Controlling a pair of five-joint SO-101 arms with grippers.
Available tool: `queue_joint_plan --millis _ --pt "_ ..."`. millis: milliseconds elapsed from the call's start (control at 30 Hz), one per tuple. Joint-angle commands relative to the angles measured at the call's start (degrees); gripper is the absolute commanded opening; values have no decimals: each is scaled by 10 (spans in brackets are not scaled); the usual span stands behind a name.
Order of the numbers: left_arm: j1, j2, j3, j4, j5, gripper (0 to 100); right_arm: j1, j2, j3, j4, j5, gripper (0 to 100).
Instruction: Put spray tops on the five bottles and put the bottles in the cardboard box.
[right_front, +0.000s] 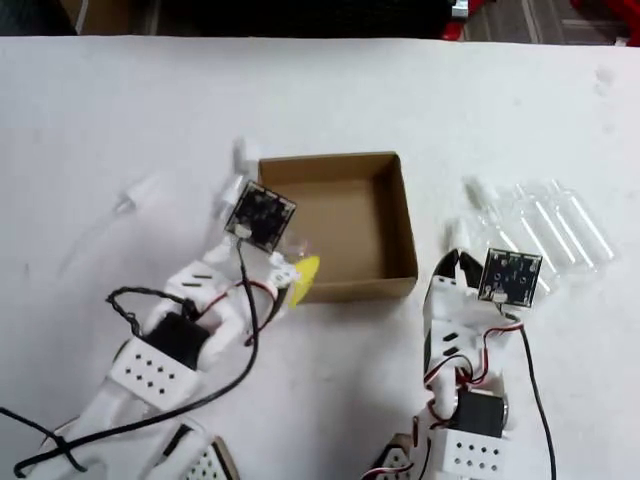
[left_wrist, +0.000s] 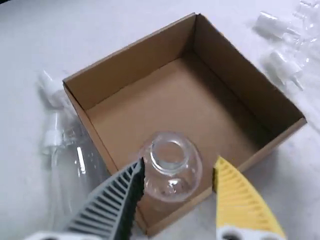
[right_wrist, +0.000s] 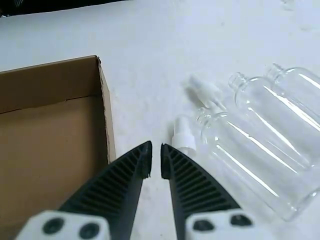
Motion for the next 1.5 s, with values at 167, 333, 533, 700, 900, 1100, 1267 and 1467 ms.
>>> queue_joint_plan --millis 167,333,533,700,900,1100,1267,1467 --pt "-7 -2 -88 73 28 233 3 0 2 -8 6 17" --pt "-7 -2 -207 178 29 233 2 0 2 -8 6 17" --pt "-21 -2 -352 309 27 234 2 0 2 -8 6 17" --pt "-114 -2 -429 382 25 234 2 0 3 -8 6 17" --pt "-247 -2 -448 428 28 232 2 0 3 -7 6 17" --pt "-308 -2 -407 428 25 231 2 0 3 -7 6 19" --pt "-409 -2 -344 409 23 233 2 1 3 -7 6 19" --pt "-444 0 -302 330 15 233 2 1 3 -7 6 19"
